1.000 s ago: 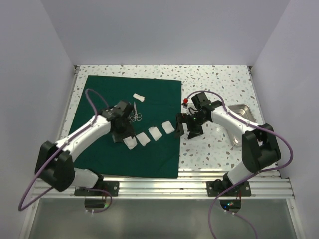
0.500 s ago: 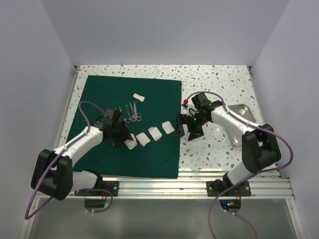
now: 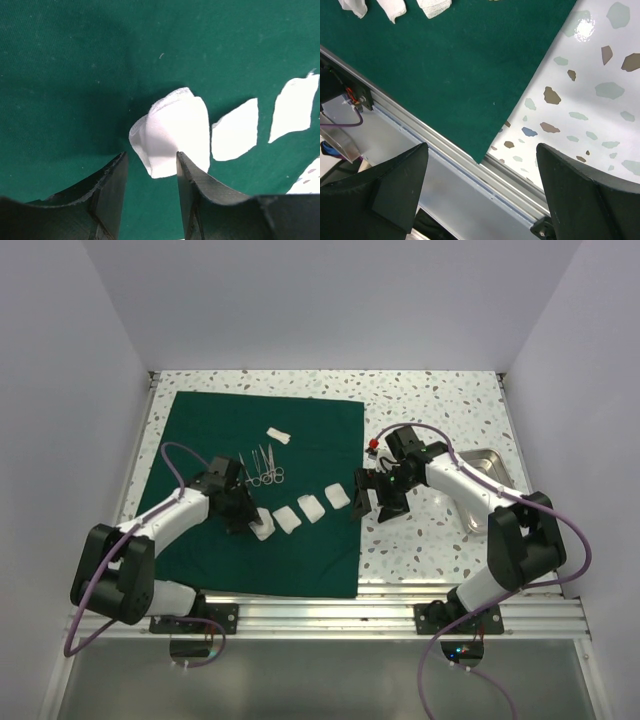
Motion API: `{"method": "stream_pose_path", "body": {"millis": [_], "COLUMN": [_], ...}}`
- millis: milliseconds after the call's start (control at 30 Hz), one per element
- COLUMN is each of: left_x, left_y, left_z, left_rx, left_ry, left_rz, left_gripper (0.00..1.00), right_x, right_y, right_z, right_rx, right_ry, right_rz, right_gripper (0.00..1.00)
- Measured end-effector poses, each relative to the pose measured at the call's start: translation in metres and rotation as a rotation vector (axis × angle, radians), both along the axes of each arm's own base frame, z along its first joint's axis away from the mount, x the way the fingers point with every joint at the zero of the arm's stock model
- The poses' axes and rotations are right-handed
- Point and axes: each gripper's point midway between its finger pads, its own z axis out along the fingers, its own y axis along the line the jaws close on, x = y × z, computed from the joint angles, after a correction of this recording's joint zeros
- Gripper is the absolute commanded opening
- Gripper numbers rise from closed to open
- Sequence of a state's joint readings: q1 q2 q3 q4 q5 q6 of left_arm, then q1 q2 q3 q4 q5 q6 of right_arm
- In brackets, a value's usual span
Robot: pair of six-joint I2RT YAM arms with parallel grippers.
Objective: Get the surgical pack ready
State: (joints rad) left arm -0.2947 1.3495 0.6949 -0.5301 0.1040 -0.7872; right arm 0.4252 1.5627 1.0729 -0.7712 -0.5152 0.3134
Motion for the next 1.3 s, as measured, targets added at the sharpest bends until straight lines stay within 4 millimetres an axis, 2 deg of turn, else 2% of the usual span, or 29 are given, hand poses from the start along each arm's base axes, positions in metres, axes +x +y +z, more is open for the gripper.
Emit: {"method": "stream_pose_path", "body": {"millis": [500,600,667,900,1000,1200,1300], "left_x": [0.005,0.007,0.008,0.011,0.012,0.011,0.012], "left_y": [-0.001,-0.001,-0.002,-0.001,0.0,0.003,0.005], "left_z": [-0.011,-0.013,-0.013,-0.015,-0.015,-0.013,-0.004], "left_rx": [0.008,0.01,0.012,0.025,0.03,0.047,0.056], "left_ry": [0.007,0.016,0.02,0.027,0.027,0.031,0.019], "left_rz": [-0.013,-0.013,-0.014,-0.018,-0.016,-0.012,-0.008], "left_gripper": [0.4,0.36,0.29,0.14,0.01,0.0,0.0], "right_x": [-0.001,-0.001,0.0,-0.001,-0.001,-0.001,-0.001], "right_y": [-0.001,-0.001,0.0,0.0,0.0,0.0,0.0], "right_z": [0.0,0.0,0.001,0.001,0.001,0.001,0.001], "right_rx": [-0.003,-0.003,-0.002,-0.003,-0.003,-0.003,-0.003], "right_ry": [0.005,0.006,0.003,0.005,0.005,0.005,0.005], "right_rz": [0.001,0.001,0.001,0.001,0.001,0.001,0.001], "right_gripper": [0.93,0.93,0.93,0.93,0.93,0.93,0.93]}}
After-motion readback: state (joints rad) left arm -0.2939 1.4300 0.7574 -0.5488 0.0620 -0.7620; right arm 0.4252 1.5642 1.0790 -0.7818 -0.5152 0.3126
